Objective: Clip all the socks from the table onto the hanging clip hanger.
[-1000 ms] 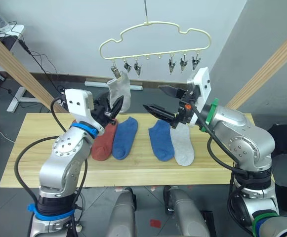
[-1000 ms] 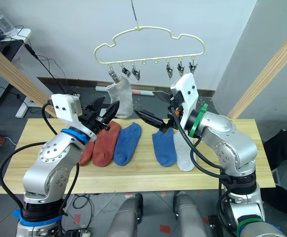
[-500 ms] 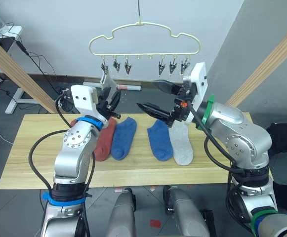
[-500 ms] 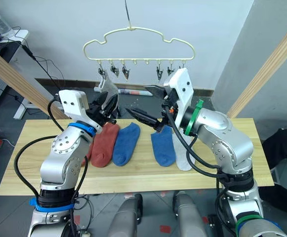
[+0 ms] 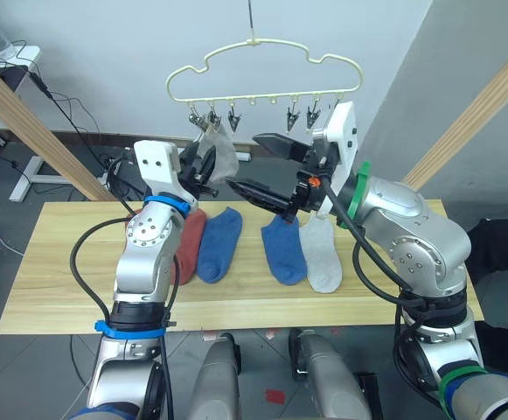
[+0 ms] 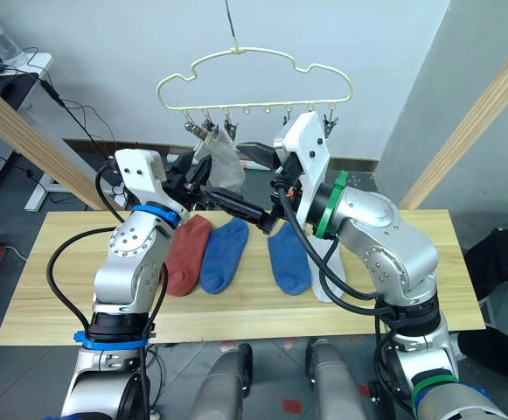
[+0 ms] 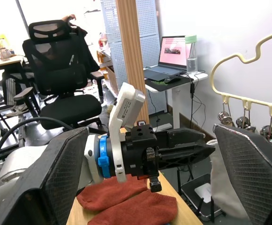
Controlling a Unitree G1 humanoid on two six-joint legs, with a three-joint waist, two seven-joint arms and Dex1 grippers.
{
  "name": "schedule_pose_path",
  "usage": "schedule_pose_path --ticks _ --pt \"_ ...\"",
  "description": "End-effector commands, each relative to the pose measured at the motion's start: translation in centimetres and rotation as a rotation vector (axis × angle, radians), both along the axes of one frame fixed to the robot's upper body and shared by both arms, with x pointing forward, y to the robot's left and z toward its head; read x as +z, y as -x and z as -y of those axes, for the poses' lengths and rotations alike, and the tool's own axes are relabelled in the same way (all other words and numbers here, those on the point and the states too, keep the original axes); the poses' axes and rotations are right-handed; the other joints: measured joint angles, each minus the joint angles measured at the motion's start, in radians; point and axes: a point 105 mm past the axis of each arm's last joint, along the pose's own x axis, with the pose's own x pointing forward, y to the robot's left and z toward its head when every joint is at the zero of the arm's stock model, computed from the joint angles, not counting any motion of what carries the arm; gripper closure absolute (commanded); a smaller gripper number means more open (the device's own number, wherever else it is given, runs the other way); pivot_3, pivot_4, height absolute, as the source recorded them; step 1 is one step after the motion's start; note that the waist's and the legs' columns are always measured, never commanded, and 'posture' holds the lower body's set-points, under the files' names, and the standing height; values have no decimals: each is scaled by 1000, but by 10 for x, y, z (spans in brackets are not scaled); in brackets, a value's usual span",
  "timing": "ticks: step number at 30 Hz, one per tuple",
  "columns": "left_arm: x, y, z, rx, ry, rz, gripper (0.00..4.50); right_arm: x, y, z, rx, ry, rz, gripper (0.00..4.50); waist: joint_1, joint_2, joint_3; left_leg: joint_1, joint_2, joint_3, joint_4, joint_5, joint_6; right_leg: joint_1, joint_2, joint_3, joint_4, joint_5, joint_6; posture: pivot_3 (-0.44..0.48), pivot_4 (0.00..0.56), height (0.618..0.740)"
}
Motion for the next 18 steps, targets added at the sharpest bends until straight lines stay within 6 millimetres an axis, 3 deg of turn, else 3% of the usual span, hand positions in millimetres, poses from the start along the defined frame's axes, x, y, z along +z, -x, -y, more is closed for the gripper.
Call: schedule_pose_path --ticks 1,18 --pt "15 -2 3 -13 6 66 2911 13 7 -1 15 -23 57 0 0 0 0 0 0 0 1 0 0 0 0 0 2 0 0 -10 305 740" --pt "25 -23 5 -5 2 107 2911 16 6 -1 -3 -34 57 0 -4 0 0 1 0 0 7 1 1 0 1 0 10 -2 4 -30 309 740"
